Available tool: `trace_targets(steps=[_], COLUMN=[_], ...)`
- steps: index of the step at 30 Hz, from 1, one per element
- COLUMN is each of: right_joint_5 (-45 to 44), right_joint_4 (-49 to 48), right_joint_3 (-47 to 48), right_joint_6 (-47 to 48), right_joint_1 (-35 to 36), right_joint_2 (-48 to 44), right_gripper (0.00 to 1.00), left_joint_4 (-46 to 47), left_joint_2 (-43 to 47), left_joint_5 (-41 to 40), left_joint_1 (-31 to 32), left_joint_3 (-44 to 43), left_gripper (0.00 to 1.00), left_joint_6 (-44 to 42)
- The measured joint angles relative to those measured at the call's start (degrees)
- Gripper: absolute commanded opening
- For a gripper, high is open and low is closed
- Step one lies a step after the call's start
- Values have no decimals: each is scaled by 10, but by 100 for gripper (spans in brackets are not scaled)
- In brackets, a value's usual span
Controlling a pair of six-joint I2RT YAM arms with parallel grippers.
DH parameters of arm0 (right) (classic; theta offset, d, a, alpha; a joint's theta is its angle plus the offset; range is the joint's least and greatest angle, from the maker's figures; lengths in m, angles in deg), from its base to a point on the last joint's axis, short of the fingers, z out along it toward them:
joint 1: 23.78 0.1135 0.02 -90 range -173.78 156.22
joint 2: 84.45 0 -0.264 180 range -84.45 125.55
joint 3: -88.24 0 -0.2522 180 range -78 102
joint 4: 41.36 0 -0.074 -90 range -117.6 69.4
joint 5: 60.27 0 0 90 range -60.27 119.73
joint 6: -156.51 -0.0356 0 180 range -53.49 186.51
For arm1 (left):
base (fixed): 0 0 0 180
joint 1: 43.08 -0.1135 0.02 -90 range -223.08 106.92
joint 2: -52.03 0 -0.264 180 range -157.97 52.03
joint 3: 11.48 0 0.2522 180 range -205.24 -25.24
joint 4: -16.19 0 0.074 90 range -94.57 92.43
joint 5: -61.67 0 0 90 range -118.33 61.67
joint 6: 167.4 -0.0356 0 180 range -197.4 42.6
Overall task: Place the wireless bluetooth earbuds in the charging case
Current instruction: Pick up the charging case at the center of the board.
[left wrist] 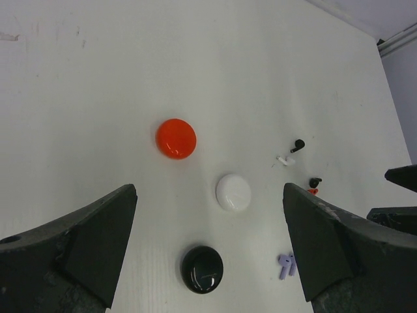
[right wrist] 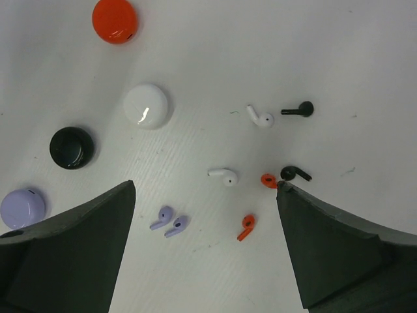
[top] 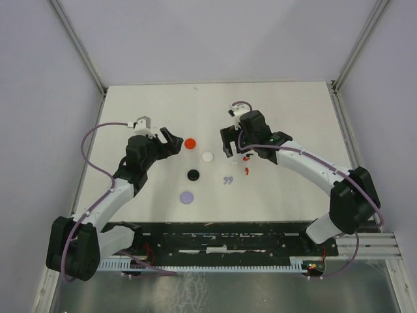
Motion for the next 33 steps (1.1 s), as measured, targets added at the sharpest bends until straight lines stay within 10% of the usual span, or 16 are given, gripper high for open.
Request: trace_targets(steps=[15,33], right_joint_5=[-100,-34], right_joint_4=[18,36], right_joint_3=[131,319], right_joint_6=[15,90], right_joint_1=[168,138], right_joint_2=[157,322], right_gripper=[94,99], left_joint_4=[-77,-110], left_joint_2=[16,46], left_joint_5=[-76,-120], left_joint_1=[0,0], left_joint_3=[0,0], left_gripper=[96,97], left_joint_6=[-2,-2])
